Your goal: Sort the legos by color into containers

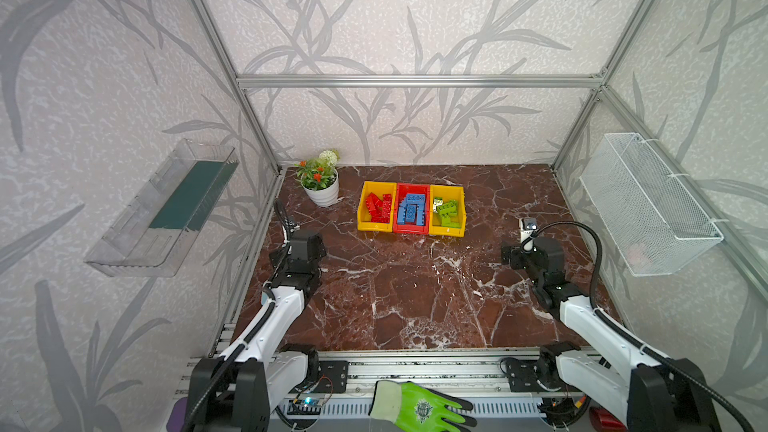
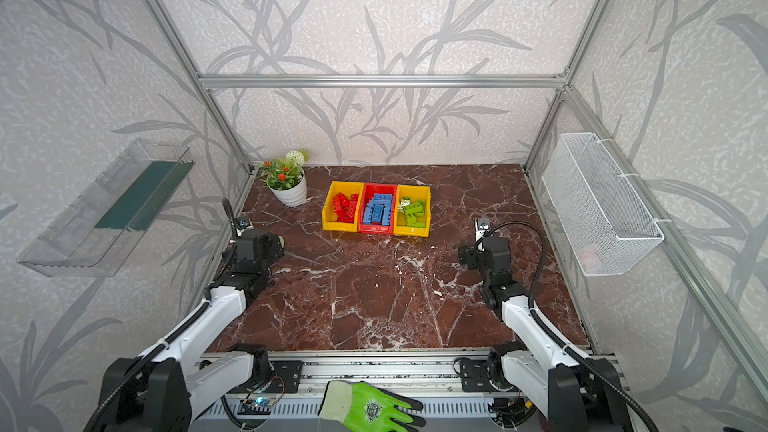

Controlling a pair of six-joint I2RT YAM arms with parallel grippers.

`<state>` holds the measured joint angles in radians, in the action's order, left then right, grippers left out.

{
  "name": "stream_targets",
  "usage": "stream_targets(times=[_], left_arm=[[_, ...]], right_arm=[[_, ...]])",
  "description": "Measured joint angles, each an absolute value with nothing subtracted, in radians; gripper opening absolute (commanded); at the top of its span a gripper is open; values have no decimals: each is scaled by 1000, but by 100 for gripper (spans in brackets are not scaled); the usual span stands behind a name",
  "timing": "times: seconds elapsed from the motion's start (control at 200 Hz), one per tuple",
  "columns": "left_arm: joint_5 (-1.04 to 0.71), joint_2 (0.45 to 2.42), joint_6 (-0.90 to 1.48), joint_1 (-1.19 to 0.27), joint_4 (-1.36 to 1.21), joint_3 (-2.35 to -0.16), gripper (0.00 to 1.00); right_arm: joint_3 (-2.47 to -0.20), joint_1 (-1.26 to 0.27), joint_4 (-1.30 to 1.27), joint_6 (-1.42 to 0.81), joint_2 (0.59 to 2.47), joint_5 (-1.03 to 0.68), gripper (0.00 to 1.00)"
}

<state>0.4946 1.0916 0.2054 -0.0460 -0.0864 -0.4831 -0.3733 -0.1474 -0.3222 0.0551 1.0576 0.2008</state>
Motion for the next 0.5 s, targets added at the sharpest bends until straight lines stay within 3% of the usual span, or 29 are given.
stream_targets(times=[0.5], left_arm=[[276,1512,120,2,-665,-404,99]], right_arm=[[-377,-98,-821,59,1586,49,99]])
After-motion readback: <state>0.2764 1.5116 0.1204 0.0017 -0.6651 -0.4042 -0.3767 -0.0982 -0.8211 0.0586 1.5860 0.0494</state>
